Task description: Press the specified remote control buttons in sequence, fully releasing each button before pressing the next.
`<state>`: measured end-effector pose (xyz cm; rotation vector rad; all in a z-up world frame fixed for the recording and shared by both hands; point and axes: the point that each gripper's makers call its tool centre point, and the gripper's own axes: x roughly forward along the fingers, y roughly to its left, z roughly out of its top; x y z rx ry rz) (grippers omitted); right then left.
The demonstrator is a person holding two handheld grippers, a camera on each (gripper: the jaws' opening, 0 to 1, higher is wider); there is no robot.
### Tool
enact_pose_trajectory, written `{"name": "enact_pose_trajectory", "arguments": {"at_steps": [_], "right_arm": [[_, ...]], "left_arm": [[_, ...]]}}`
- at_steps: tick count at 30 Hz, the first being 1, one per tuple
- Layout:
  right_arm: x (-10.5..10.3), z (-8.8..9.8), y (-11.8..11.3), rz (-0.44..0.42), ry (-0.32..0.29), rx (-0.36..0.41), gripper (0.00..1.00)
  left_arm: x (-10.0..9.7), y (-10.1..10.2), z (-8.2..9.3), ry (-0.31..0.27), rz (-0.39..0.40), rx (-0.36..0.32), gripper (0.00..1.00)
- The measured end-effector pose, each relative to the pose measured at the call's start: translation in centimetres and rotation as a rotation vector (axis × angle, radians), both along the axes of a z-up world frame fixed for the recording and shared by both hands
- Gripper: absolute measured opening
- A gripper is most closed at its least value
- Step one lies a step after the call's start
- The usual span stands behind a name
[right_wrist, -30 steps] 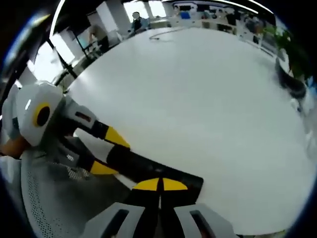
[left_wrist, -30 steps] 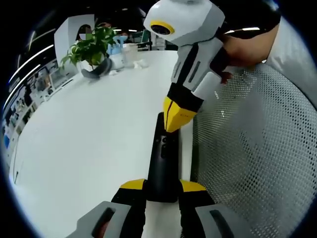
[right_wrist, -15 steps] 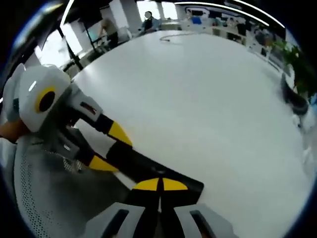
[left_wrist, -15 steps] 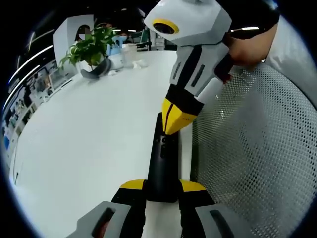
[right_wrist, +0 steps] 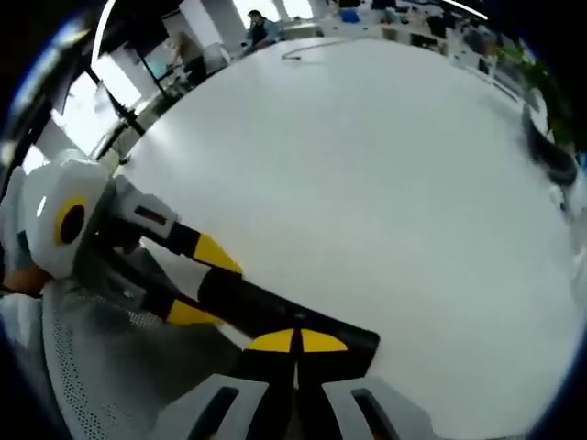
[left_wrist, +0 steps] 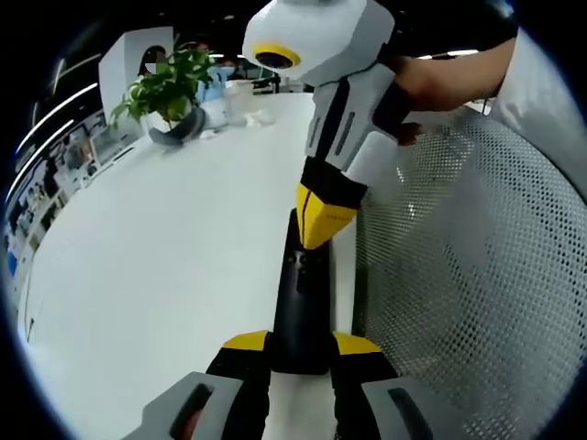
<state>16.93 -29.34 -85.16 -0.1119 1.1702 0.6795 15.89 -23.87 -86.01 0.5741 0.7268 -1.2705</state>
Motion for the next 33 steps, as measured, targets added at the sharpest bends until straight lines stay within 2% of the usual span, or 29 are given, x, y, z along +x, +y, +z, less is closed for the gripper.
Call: {"name": "enact_pose_trajectory", "arguments": {"at_steps": [2,3,4,8,12,15,23,27,33], "right_arm": [[0.1,0.2,0.0,-0.022,-0.110,0.017,0.00],[0.0,0.2,0.1,0.021,-0.123,-0.002,0.00],[-0.2,0.1,0.1,0.026,-0.078,-0.041,0.00],[0.0,0.1,0.0,0.029,-0.089,-0.028,0.00],[0.0,0.1,0.0,-0.022,-0.044,-0.001,0.00],[-0.2,0.1,-0.1,-0.024,-0.030,0.000,0.00],[-0.7,0.0,-0.9,-0.082,0.058,-0.003,0.00],[-0.9,0.0,-0.9,-0.085,0.063,0.002,0.00],[-1.0,-0.2,-0.8,-0.037,0.043,-0.043,0.00]], "left_arm": [[0.0,0.0,0.0,0.000,0.002,0.000,0.24],[0.0,0.0,0.0,0.000,0.003,-0.002,0.24],[0.0,0.0,0.0,0.000,0.005,-0.002,0.24],[0.0,0.0,0.0,0.000,0.004,-0.002,0.24],[0.0,0.0,0.0,0.000,0.006,-0.003,0.24],[0.0,0.0,0.0,0.000,0.006,-0.005,0.24],[-0.1,0.0,0.0,0.001,0.008,-0.005,0.24],[-0.1,0.0,0.0,0.000,0.006,-0.005,0.24],[-0.2,-0.1,0.0,0.000,-0.002,-0.004,0.24]]}}
